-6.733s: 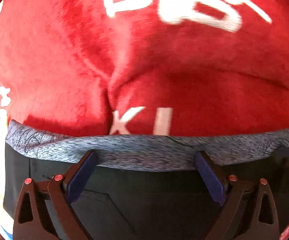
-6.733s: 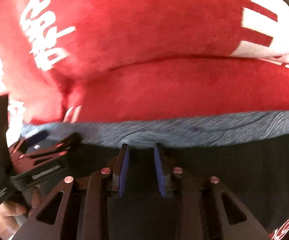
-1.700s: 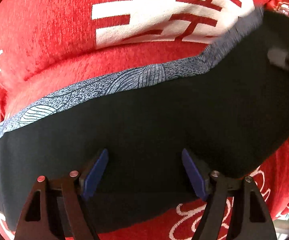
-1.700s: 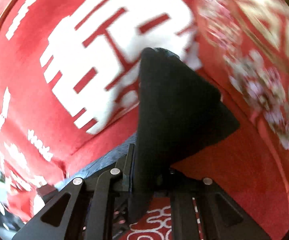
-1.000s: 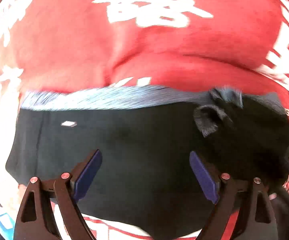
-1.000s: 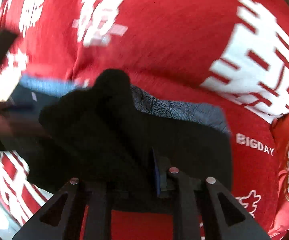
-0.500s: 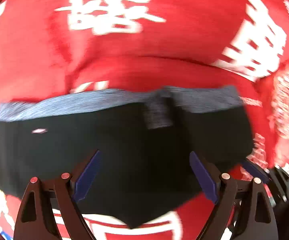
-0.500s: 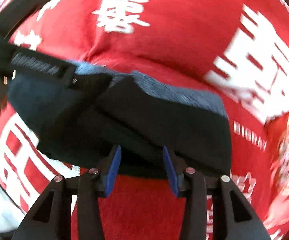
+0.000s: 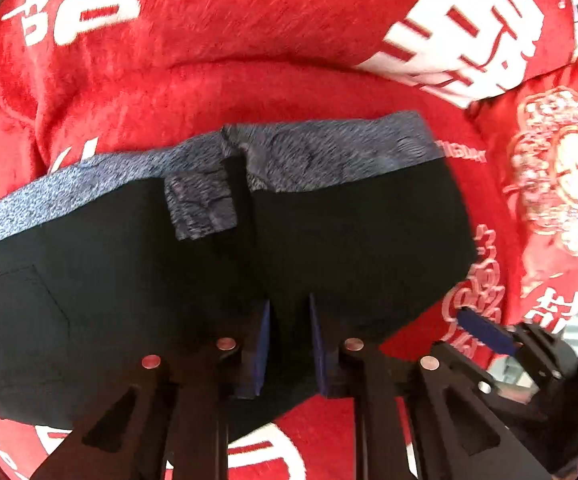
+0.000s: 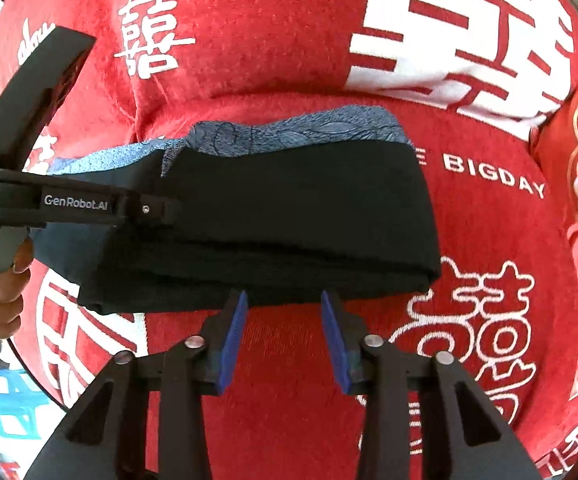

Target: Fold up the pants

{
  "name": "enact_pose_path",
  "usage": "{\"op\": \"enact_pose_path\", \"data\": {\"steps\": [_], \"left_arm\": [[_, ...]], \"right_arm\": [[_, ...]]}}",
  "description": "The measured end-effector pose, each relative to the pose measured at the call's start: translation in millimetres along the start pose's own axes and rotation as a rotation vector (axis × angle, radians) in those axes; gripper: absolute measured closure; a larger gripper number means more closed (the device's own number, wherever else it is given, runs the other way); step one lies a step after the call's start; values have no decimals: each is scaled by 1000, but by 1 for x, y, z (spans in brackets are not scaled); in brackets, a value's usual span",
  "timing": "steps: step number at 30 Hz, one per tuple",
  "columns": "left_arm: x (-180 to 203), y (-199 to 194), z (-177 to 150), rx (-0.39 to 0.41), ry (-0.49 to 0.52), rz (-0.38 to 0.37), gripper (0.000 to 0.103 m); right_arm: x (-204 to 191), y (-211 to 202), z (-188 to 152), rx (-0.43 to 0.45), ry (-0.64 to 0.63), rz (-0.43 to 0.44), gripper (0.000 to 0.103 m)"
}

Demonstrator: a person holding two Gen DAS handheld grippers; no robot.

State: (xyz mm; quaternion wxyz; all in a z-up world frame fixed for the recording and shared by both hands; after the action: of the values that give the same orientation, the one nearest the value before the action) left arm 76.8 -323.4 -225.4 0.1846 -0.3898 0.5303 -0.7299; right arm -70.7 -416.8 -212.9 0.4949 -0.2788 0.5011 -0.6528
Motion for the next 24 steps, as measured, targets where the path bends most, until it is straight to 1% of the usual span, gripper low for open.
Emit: {"op": "enact_pose_path", "data": {"steps": [2,4,5,8,10,12,14,15,16,17,18,20,21,22,23,24], "left_arm": [[5,-11,-1,19,31,0,83],[3,-16,-9,17,63,37,94],[-1,-12,-16,-1,68,58,94],[-24,12,-46,-66,15,100,94],[-30,12,-49,-26,-27,76,94],[-31,10,-47,-13,-50,79,94],[-34,8,-45,3,-49,128,94],[-37,5,-44,17,-58,154,94],[-38,3,-43,24,-68,160,94],[-40,-1,-43,37,-88,162,93],[-43,-5,-43,47,-104,167,93],[-52,-14,-45,68,-135,184,93],[-59,-19,-47,80,-154,197,93],[-64,-20,-49,84,-164,208,89],[-70,-22,-52,88,-177,220,61],[-79,-27,-54,105,-199,234,27]], "right_arm": [[3,-3,0,-1,14,11,64],[6,-7,0,-1,25,18,64],[7,-7,-1,-4,29,21,64],[7,-3,-6,-27,33,38,64],[4,1,-8,-42,30,56,64],[2,1,-2,-32,35,81,64],[1,1,10,-19,44,108,64],[-1,3,21,-14,53,138,63],[-5,4,29,-16,59,168,61],[-12,7,40,-22,62,205,52],[-19,10,48,-32,56,217,44],[-34,11,57,-27,22,218,44],[-47,8,60,-5,-18,220,43],[-55,6,59,16,-57,207,42],[-67,4,53,51,-144,155,41],[-72,4,49,65,-196,122,41]]}}
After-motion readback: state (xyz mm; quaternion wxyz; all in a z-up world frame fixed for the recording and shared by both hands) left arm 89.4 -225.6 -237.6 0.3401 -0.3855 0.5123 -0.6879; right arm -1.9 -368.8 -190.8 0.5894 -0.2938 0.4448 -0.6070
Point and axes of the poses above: each gripper's, at about its wrist camera, not at the fingertips, and y roughly the way its jaws point, x to its right, z to its top, the point moved 10 cm from there along y, roughly the way its jaws point, and after that the axes turned 4 degrees about y, right-handed, at the moved point
